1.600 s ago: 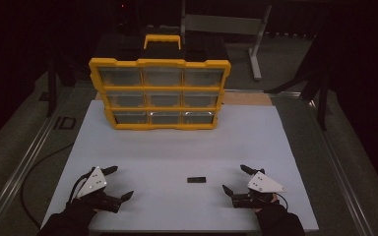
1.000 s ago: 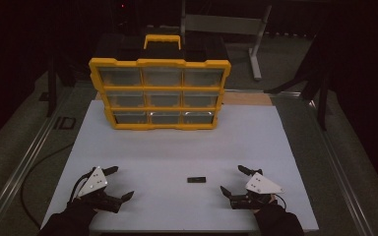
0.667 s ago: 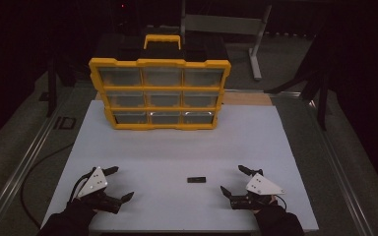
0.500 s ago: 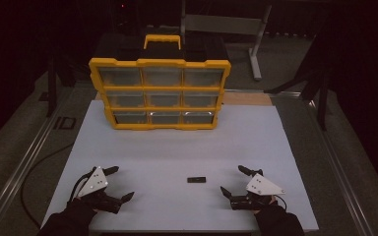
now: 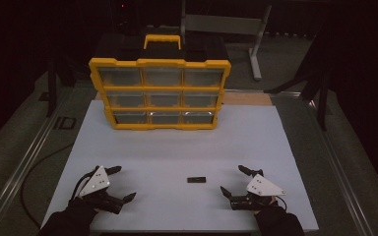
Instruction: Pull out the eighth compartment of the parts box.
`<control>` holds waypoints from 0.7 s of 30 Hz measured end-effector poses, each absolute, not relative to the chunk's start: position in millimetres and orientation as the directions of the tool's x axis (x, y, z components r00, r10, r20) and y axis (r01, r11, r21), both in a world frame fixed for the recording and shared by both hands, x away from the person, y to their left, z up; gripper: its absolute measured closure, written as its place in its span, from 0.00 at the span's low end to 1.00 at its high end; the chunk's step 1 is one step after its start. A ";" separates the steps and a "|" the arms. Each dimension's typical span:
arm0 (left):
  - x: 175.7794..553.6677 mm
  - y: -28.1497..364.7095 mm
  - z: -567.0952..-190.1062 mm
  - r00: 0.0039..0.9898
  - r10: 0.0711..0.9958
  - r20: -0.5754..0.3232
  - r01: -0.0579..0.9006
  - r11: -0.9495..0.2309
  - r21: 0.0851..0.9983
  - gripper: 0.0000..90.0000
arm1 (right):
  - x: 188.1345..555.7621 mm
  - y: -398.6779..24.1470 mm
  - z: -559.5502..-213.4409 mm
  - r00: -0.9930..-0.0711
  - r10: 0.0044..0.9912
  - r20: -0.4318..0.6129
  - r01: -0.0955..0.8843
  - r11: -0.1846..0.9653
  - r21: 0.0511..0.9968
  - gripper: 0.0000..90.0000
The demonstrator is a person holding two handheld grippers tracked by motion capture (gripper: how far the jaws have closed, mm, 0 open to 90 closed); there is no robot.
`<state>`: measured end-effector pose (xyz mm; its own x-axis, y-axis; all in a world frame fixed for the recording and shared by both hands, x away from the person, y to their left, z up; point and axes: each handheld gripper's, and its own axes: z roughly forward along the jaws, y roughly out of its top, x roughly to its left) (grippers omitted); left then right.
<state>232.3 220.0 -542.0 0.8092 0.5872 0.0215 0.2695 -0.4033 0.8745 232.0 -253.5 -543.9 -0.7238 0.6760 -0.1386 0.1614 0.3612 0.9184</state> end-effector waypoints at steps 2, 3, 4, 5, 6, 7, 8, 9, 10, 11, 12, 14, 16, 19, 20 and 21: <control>233.2 220.1 -540.7 0.812 0.584 0.019 0.268 -0.401 0.876 0.00 | 232.4 -253.6 -544.1 -0.723 0.677 -0.139 0.162 0.362 0.918 0.09; 235.0 220.7 -539.5 0.810 0.587 0.022 0.266 -0.399 0.877 0.00 | 232.8 -253.4 -544.2 -0.721 0.678 -0.141 0.162 0.363 0.918 0.09; 235.0 220.7 -539.5 0.810 0.587 0.022 0.266 -0.399 0.877 0.01 | 233.0 -253.3 -544.2 -0.723 0.677 -0.141 0.161 0.364 0.917 0.09; 235.9 220.5 -538.9 0.810 0.586 0.019 0.267 -0.397 0.878 0.01 | 233.0 -253.3 -544.2 -0.723 0.677 -0.141 0.161 0.364 0.917 0.09; 237.2 218.7 -536.5 0.812 0.583 0.031 0.262 -0.411 0.873 0.01 | 232.5 -252.8 -543.9 -0.722 0.677 -0.144 0.161 0.366 0.917 0.09; 237.9 217.4 -535.1 0.815 0.578 0.037 0.257 -0.418 0.871 0.00 | 232.0 -252.8 -543.6 -0.722 0.677 -0.144 0.159 0.365 0.918 0.09; 237.9 217.4 -535.1 0.815 0.578 0.037 0.257 -0.418 0.871 0.00 | 232.0 -252.8 -543.6 -0.722 0.677 -0.144 0.159 0.365 0.918 0.09; 238.8 216.0 -533.4 0.818 0.574 0.042 0.252 -0.424 0.870 0.00 | 231.9 -252.9 -542.9 -0.718 0.680 -0.147 0.155 0.363 0.919 0.09; 239.8 214.7 -531.6 0.820 0.570 0.052 0.246 -0.434 0.867 0.01 | 231.9 -252.8 -542.9 -0.720 0.680 -0.143 0.160 0.363 0.918 0.09; 240.6 213.9 -530.3 0.822 0.567 0.055 0.244 -0.437 0.866 0.01 | 231.9 -252.8 -542.9 -0.720 0.680 -0.143 0.160 0.363 0.918 0.09; 242.8 213.0 -528.0 0.825 0.561 0.061 0.238 -0.443 0.864 0.00 | 232.2 -252.3 -543.2 -0.720 0.678 -0.146 0.162 0.369 0.915 0.09; 245.7 211.6 -524.9 0.827 0.559 0.059 0.237 -0.442 0.865 0.01 | 232.1 -252.1 -543.3 -0.721 0.677 -0.147 0.162 0.371 0.915 0.09; 249.9 209.8 -520.8 0.828 0.556 0.073 0.227 -0.452 0.863 0.00 | 231.9 -251.8 -542.9 -0.724 0.674 -0.149 0.157 0.371 0.915 0.09; 254.5 207.0 -515.1 0.832 0.548 0.084 0.216 -0.460 0.861 0.00 | 231.4 -252.0 -542.6 -0.725 0.673 -0.146 0.156 0.367 0.917 0.09; 256.2 206.3 -512.6 0.835 0.543 0.090 0.208 -0.463 0.862 0.01 | 231.5 -251.9 -542.7 -0.724 0.674 -0.146 0.155 0.366 0.918 0.09; 259.7 203.9 -507.3 0.837 0.537 0.102 0.199 -0.472 0.859 0.00 | 231.5 -252.0 -542.7 -0.726 0.673 -0.145 0.155 0.365 0.918 0.09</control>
